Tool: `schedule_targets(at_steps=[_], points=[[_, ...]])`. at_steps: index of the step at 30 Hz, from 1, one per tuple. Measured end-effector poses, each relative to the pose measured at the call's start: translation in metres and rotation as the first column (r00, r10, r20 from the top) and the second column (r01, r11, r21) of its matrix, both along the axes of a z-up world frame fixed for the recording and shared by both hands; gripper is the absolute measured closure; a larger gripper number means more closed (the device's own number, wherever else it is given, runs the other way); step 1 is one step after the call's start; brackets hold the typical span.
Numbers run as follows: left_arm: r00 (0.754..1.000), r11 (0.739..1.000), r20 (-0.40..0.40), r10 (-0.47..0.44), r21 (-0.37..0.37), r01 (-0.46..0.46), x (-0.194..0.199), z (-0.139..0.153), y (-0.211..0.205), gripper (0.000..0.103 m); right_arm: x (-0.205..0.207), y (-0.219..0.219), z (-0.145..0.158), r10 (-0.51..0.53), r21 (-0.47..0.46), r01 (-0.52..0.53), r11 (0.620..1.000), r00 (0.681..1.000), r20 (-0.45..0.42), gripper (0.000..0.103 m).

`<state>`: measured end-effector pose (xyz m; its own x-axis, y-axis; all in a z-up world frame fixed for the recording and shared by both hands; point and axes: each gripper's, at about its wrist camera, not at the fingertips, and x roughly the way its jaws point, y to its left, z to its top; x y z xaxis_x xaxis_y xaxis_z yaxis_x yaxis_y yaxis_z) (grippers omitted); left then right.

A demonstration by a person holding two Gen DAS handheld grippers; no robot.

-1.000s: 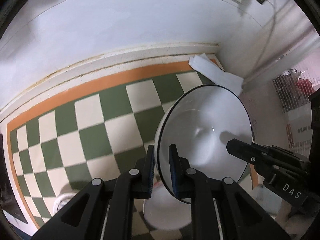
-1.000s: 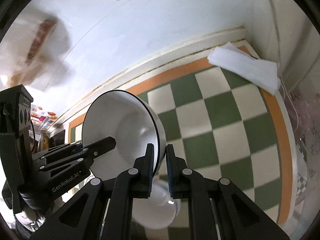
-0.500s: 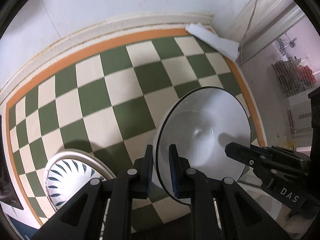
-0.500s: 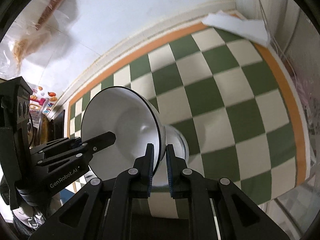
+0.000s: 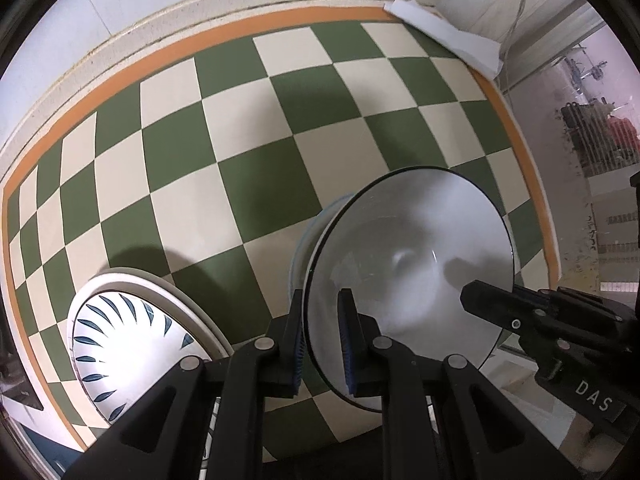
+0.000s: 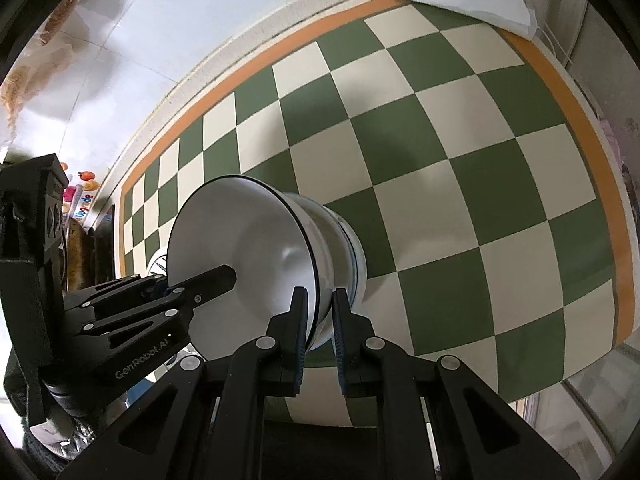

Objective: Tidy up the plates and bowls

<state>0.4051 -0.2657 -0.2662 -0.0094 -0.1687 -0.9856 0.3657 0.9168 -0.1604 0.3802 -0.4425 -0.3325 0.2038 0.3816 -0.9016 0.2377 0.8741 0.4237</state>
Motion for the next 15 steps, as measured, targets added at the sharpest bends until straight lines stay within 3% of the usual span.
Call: schedule_targets(at_steps=[15], points=[[1.000,0.999,-0.008,-0.010,0.030,0.010,0.002,-0.010,-0.004,0.088,0.001,-0.004,-0.016,-0.018,0.026,0.019,0.999,0.999,-0.039,0.089]])
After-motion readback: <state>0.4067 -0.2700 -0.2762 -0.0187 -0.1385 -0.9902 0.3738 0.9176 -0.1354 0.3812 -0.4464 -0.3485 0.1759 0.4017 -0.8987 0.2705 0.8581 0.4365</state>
